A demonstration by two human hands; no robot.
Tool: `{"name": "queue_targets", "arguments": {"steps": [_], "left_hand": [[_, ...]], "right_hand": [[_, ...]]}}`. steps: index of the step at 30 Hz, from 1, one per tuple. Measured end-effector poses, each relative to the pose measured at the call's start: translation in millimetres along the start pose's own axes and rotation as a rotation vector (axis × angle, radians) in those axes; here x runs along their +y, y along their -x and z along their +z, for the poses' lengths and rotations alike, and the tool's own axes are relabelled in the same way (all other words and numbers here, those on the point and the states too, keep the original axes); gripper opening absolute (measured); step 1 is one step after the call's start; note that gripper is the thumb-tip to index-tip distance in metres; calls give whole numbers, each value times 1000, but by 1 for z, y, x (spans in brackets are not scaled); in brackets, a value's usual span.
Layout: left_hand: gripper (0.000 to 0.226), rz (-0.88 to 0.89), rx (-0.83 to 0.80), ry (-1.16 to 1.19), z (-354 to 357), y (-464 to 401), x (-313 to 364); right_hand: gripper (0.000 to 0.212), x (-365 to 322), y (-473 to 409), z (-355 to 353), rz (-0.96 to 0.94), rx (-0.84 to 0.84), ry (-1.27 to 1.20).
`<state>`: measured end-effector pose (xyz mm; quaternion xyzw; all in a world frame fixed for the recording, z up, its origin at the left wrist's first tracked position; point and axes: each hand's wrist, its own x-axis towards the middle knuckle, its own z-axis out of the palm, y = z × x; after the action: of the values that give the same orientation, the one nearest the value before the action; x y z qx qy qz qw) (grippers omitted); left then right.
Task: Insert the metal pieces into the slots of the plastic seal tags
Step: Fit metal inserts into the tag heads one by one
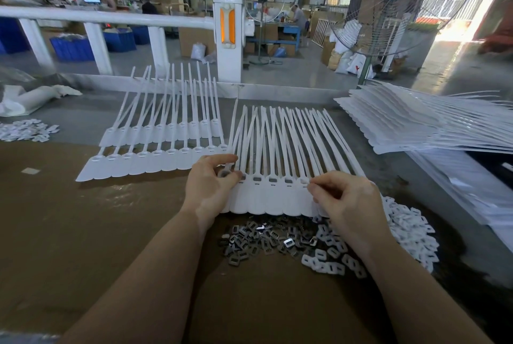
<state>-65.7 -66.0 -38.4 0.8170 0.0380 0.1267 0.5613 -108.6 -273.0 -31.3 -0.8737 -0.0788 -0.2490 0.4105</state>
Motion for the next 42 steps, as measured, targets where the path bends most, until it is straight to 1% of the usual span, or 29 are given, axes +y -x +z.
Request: {"name": "queue_targets", "arguments": {"steps": [3, 6, 12, 14, 16, 18, 21, 25, 29, 37, 42], "left_hand": [[26, -1, 4, 0, 0, 0, 0], [26, 1, 3, -5, 0, 0, 0], [26, -7, 5, 3, 0, 1, 1], [26, -8, 1, 6, -1, 1, 1], [28, -14, -1, 17, -1, 1, 1], [29, -19, -3, 20, 0, 1, 1], [29, -28, -10, 28, 0, 1, 2], [30, -24, -17, 33, -1, 1, 1], [30, -23, -15, 36, 0, 1, 1], [28, -37, -16, 34, 0, 0, 1], [26, -57, -16, 66, 0, 1, 0]], "right_hand": [[9, 1, -1, -1, 44, 3, -2], [20, 1, -3, -3, 116, 6, -64], [10, -2, -14, -9, 245, -22, -175], [10, -4, -19, -10, 304, -56, -232], [13, -6, -24, -9, 326, -88, -232], [14, -6, -28, -7, 300, -94, -153], [10, -7, -32, -5, 240, -120, -16], [9, -6, -36, -4, 237, -134, 33], [13, -6, -39, -3, 245, -154, 80], [12, -12, -45, 0, 180, -330, 320], [15, -19, -48, 1, 184, -426, 406]]}}
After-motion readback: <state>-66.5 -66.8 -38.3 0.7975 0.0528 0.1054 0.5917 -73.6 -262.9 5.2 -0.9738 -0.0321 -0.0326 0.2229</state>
